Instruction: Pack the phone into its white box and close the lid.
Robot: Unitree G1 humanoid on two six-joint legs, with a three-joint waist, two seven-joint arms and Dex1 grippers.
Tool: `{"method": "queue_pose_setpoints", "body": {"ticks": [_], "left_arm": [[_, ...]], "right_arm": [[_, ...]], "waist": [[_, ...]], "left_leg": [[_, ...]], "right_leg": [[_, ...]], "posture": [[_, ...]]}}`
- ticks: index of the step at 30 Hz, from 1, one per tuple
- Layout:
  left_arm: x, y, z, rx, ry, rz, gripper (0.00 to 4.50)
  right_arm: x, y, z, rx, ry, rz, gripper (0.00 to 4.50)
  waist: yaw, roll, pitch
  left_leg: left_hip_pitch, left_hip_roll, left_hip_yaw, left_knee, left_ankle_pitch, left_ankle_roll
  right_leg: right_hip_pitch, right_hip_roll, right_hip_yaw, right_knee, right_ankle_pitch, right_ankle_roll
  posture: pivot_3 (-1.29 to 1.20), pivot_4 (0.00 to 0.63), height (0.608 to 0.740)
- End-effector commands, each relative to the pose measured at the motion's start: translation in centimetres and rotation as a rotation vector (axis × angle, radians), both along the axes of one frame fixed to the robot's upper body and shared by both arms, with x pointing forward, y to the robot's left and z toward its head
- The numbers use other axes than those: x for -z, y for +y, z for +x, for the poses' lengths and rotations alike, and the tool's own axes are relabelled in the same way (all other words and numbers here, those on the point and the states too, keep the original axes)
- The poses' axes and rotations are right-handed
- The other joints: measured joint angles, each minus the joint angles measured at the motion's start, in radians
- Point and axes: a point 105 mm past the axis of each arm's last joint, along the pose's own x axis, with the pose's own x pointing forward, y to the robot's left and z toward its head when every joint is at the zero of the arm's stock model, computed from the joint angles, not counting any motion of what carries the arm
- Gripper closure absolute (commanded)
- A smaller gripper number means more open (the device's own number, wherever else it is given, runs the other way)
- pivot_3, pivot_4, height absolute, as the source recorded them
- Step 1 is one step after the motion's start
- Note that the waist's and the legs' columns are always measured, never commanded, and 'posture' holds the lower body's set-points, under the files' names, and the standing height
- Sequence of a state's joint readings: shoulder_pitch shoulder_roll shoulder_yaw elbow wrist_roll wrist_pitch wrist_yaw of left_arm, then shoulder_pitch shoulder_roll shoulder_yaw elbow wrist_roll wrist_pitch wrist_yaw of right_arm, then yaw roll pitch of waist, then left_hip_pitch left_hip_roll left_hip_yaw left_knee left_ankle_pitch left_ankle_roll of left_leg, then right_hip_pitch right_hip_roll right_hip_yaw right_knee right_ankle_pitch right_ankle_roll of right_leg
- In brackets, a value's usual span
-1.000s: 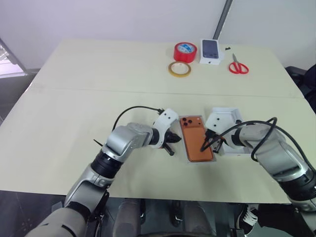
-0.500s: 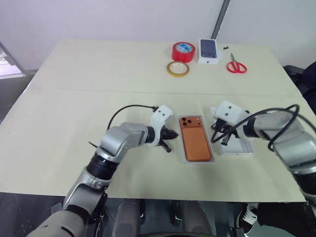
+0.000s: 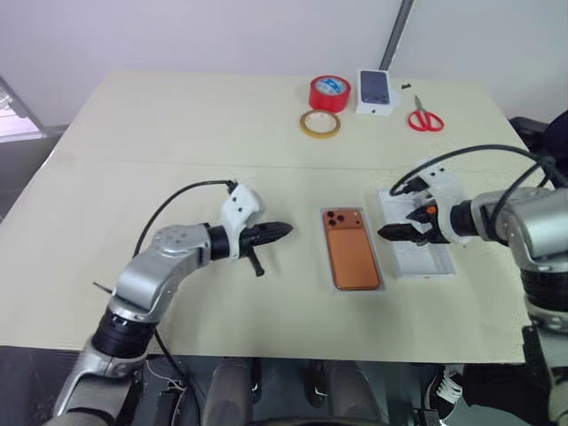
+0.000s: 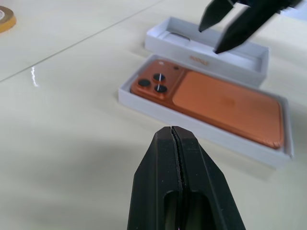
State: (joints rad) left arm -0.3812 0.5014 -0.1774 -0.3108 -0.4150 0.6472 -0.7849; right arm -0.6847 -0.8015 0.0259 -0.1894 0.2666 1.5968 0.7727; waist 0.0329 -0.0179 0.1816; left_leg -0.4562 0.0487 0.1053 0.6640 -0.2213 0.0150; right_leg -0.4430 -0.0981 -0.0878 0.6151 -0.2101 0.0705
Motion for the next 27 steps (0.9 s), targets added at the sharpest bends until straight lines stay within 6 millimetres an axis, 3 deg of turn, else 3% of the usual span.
{"method": "queue_pose_setpoints", "body": {"ticks": [1,6,8,10,16,21,23,27], "left_arm": [[-1.1,-0.3,-1.2,0.061,-0.046,-0.026,4.5],[-0.7,-0.4,-2.0,0.083,-0.033,-0.016,4.5],[-0.7,-0.4,-2.1,0.082,-0.034,-0.02,4.5],[-0.8,-0.4,-2.2,0.081,-0.033,-0.033,4.5],[-0.8,-0.2,-2.4,0.068,-0.031,-0.048,4.5],[-0.7,0.2,-2.0,0.038,-0.042,-0.046,4.5],[-1.0,0.8,-1.5,-0.002,-0.045,-0.069,4.5],[-2.0,3.5,0.4,-0.143,-0.05,-0.128,4.5]], "right_arm": [[-0.3,-0.5,0.6,0.064,-0.008,0.024,0.06],[1.3,-0.4,0.6,0.093,0.024,-0.012,0.06],[1.8,-0.7,0.7,0.125,0.024,-0.05,0.56],[2.1,-1.0,0.8,0.145,0.026,-0.066,1.33],[2.2,-0.6,0.9,0.154,0.027,-0.045,4.33],[1.1,-0.6,1.9,0.225,0.014,0.123,4.43],[-1.1,0.0,2.7,0.223,-0.021,0.252,4.43],[-7.4,4.2,1.4,-0.079,-0.089,0.556,4.43]], "waist": [[0.001,0.0,0.0],[0.001,0.0,0.0],[0.0,0.0,0.0],[-0.001,0.0,0.0],[0.002,0.0,0.0],[0.0,0.0,0.0],[-0.005,0.0,0.0],[-0.024,0.002,0.001]], "left_leg": [[-0.001,0.0,0.0,0.0,0.0,0.0],[-0.002,0.0,0.0,0.001,0.0,0.0],[-0.002,0.0,0.0,0.001,0.0,0.0],[-0.002,0.0,0.0,0.001,0.0,0.0],[-0.002,0.0,0.0,0.002,0.0,0.001],[-0.001,0.0,0.0,0.002,0.0,0.001],[-0.001,0.0,0.001,0.002,0.0,0.001],[-0.002,0.0,0.0,0.001,0.0,0.001]], "right_leg": [[-0.001,0.0,0.0,0.0,0.0,0.0],[-0.001,0.0,0.0,0.0,0.0,0.0],[-0.001,0.001,0.0,0.0,0.0,0.0],[-0.001,0.001,0.0,0.001,0.0,0.001],[0.0,0.001,0.0,0.001,0.0,0.001],[0.0,0.001,0.0,0.001,0.0,0.001],[0.0,0.001,0.0,0.002,0.0,0.001],[-0.001,0.002,0.0,0.003,0.002,0.004]], "posture": [[0.0,0.15,0.73],[0.0,0.15,0.73],[0.0,0.15,0.73],[0.0,0.15,0.73],[0.0,0.15,0.73],[0.0,0.15,0.73],[0.0,0.15,0.73],[0.0,0.15,0.73]]}}
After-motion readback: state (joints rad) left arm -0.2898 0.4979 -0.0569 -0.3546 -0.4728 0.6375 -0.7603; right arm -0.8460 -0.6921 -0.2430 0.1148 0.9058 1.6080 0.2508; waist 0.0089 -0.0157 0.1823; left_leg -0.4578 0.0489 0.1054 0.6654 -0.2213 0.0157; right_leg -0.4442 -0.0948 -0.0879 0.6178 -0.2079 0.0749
